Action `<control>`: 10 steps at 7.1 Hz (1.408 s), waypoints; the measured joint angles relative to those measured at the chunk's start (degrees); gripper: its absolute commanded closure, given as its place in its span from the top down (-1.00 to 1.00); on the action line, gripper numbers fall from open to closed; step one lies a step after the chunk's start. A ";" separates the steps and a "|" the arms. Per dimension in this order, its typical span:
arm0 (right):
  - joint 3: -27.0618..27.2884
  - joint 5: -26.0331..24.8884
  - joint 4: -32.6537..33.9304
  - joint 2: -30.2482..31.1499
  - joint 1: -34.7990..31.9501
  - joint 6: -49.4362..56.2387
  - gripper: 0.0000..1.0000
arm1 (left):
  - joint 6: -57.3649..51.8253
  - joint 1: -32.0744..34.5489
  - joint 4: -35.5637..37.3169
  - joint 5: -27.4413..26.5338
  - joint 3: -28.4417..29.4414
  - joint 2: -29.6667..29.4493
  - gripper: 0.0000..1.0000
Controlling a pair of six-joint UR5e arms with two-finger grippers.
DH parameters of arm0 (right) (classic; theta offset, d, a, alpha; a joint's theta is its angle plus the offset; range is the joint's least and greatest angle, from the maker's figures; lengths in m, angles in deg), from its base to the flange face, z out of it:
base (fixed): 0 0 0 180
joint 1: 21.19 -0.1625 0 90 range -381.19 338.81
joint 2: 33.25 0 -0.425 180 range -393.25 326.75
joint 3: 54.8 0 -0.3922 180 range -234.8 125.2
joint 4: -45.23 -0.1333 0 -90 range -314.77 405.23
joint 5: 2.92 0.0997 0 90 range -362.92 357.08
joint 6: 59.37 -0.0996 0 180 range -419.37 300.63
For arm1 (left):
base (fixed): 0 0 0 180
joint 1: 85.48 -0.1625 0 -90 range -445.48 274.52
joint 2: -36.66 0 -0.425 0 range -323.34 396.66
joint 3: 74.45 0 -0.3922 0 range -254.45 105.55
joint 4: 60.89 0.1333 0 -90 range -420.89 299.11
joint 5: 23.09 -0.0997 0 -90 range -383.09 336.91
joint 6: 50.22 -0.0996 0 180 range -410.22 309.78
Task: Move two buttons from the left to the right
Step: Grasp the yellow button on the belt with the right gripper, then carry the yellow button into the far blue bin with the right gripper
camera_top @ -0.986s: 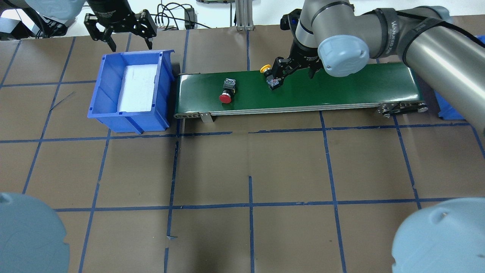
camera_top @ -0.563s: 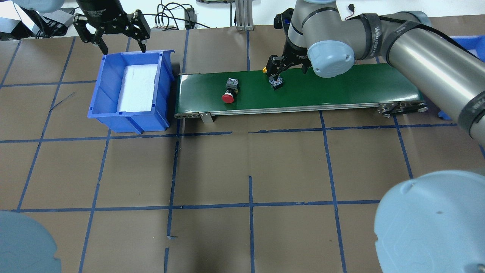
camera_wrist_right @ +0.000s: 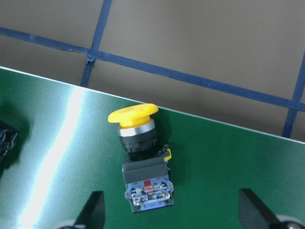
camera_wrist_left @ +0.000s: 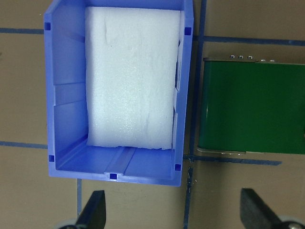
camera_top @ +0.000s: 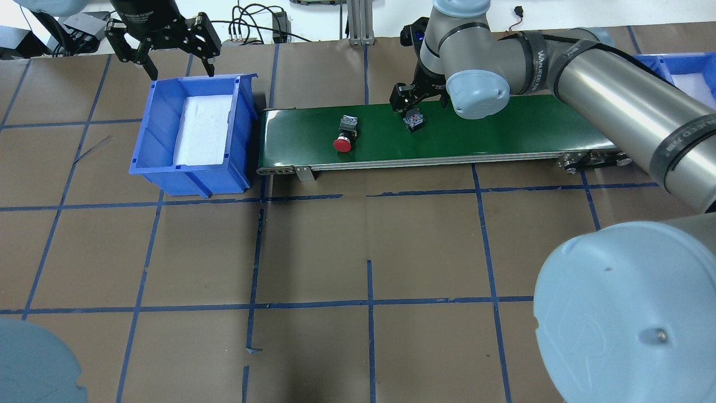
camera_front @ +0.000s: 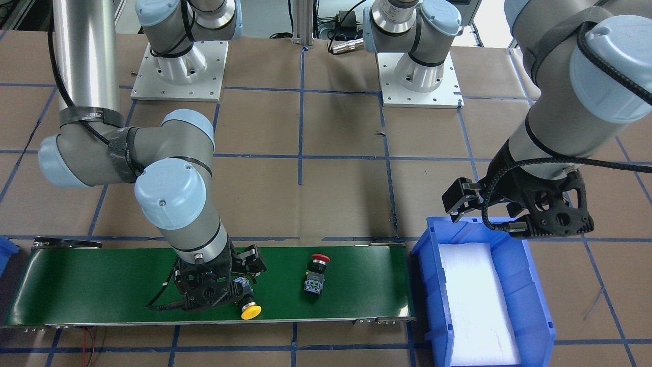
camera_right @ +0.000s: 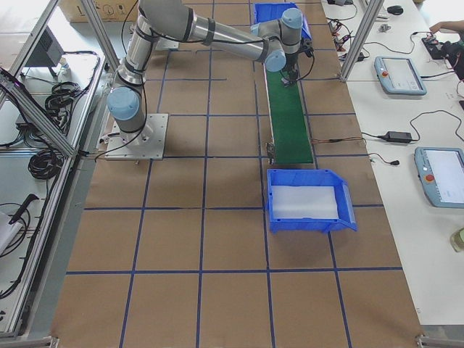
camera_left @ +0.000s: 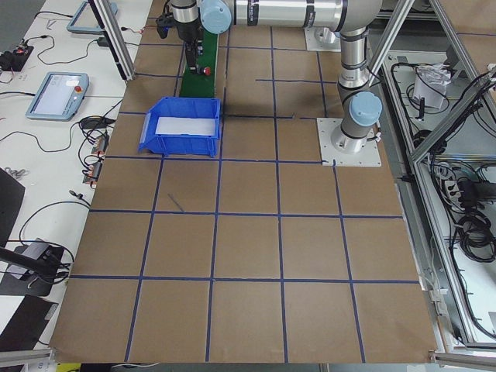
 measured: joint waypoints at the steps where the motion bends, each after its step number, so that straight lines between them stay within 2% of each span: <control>1: -0.34 0.06 0.37 -0.64 0.02 0.00 0.95 | 0.00 -0.03 0.07 0.07 -0.02 -0.10 1.00; 3: -0.63 0.14 1.58 -1.90 0.04 0.03 0.82 | 0.00 -0.07 0.13 -0.37 -0.23 -0.17 1.00; 4: -0.81 0.21 1.88 -2.26 0.04 0.08 0.58 | 0.00 -0.27 0.05 -0.50 -0.45 -0.17 1.00; 7: -1.23 0.32 1.89 -2.80 0.07 0.53 -0.63 | 0.00 -3.73 -0.33 0.06 -0.62 0.03 1.00; 8: -1.27 0.37 1.61 -2.79 0.10 0.83 -0.69 | 0.00 -4.06 -0.38 -0.01 -0.65 0.22 1.00; 10: -1.42 0.17 0.75 -2.42 0.36 2.85 -0.69 | -0.06 -3.92 -0.43 -0.18 -0.79 1.07 1.00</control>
